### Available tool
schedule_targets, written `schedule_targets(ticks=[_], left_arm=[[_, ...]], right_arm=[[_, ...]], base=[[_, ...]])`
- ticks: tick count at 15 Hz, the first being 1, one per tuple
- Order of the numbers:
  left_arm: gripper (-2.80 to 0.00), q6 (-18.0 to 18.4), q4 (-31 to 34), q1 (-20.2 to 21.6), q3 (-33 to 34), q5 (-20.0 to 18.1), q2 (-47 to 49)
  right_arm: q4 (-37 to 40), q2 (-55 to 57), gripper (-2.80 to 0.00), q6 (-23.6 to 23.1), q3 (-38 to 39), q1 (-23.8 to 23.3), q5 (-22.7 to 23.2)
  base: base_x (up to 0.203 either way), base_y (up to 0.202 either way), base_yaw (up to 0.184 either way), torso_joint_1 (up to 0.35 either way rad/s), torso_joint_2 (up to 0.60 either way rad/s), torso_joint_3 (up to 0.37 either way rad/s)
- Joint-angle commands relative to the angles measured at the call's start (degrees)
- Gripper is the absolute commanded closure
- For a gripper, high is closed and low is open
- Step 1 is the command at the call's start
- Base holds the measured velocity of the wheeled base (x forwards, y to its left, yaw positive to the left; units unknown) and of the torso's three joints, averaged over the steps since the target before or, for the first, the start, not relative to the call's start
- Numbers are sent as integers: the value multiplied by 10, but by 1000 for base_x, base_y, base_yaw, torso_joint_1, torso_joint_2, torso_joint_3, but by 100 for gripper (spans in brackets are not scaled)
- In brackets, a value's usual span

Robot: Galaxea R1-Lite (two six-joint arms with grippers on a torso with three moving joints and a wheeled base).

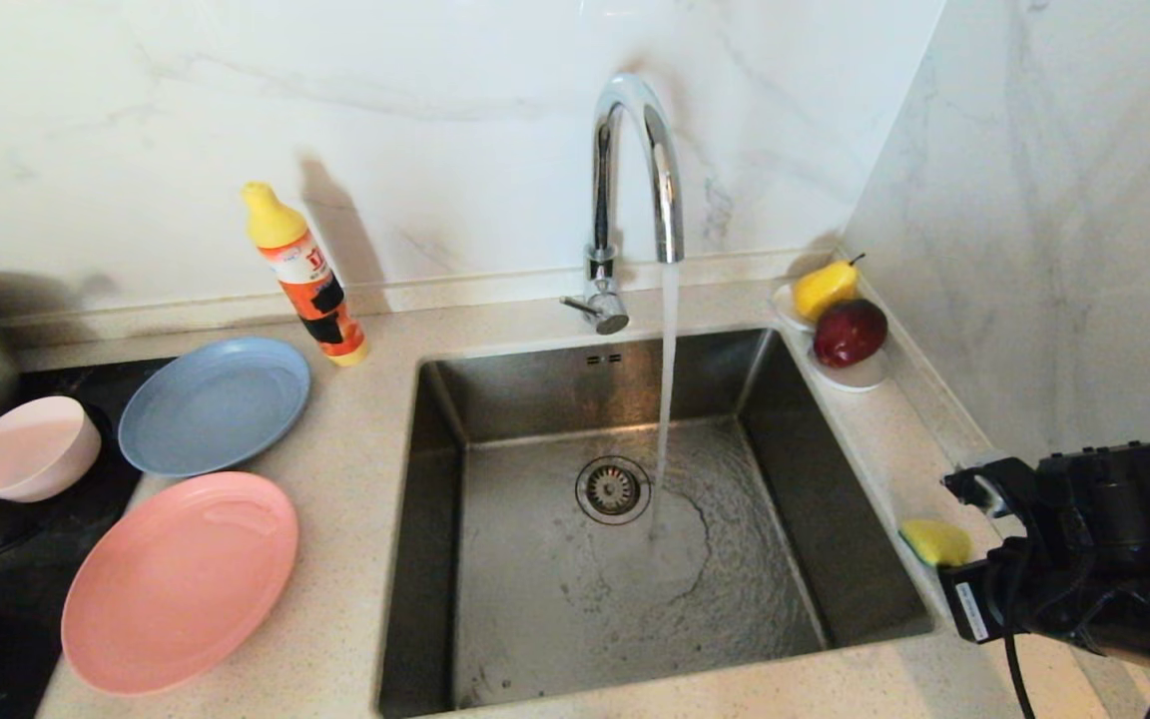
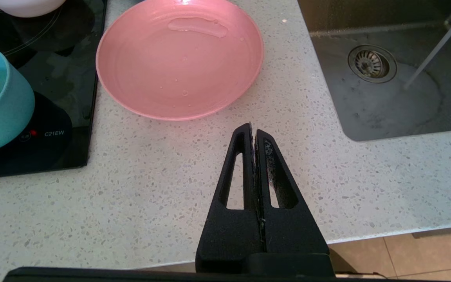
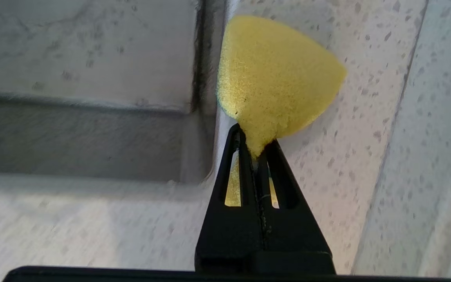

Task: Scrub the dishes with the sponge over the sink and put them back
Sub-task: Put down the sponge

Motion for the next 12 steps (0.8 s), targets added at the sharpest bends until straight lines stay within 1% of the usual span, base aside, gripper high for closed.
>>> schedule_targets(ticks=[1,4,7,12], left_arm=[[0,0,1,0,0,0,2],[0,0,1,0,1,0,2],[0,0,1,0,0,0,2],[0,0,1,0,0,0,2]], right_arm=[[-6,22,0,-1,-3,-1,-2],[-10,27,0,-15,-7,-2,-7],[-19,22,0,-16,-5,-2,-21],[-13,10,0,-10,-9,-1,-19]], base=[[0,0,0,0,0,0],[0,0,0,0,0,0],[0,0,0,0,0,0],[0,0,0,0,0,0]])
